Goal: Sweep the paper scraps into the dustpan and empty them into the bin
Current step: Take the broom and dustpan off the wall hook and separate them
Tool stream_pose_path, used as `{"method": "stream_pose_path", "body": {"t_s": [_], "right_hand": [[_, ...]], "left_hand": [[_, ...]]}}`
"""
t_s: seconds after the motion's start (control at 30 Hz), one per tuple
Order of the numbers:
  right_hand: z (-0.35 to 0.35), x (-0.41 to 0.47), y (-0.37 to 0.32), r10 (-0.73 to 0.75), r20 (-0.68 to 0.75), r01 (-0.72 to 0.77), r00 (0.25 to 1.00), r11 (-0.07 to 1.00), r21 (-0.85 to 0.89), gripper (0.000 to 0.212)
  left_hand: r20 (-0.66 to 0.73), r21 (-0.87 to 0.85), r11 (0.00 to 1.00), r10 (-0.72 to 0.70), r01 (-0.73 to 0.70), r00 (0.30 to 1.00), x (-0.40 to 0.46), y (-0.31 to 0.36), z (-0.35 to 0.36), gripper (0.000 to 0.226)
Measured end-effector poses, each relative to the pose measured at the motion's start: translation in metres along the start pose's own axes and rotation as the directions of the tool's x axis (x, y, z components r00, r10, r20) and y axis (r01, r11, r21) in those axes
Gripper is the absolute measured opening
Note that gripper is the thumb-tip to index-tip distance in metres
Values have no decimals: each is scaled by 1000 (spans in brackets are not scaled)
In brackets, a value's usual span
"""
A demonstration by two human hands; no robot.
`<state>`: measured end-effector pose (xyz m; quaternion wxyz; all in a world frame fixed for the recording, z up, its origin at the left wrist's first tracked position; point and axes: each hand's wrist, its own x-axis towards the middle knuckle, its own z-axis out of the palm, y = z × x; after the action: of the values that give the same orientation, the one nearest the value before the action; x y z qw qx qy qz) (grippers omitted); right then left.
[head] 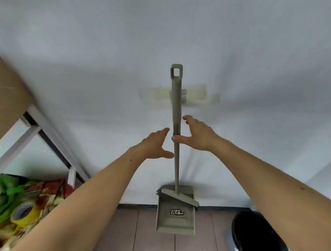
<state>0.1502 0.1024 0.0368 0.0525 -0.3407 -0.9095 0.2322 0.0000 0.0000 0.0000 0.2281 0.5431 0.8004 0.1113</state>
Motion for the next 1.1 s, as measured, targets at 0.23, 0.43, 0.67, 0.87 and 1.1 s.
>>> {"method": "stream_pose_path", "body": {"t_s": [0.23,0.43,0.67,0.87,1.1], "right_hand": [[3,16,-1,-104,-20,104,994,906,410,54],[14,15,5,-107,-77,132,991,832,539,34],[8,-1,-1,-166,-107,197,980,838,510,26],[-1,-29,-10,-225,-146,268,963,827,494,6],[3,-69,-11,-195,-119,228,974,808,543,16]], "left_hand": [[-69,-315,942,96,-113,993,21,-7,10,62],[-166,-443,875,137,-198,977,26,-4,20,40],[-186,-502,833,157,-231,970,11,-3,17,41],[-118,-833,527,132,-171,984,-31,9,9,55],[-287,-672,717,-22,-184,958,-64,12,-7,71]]}}
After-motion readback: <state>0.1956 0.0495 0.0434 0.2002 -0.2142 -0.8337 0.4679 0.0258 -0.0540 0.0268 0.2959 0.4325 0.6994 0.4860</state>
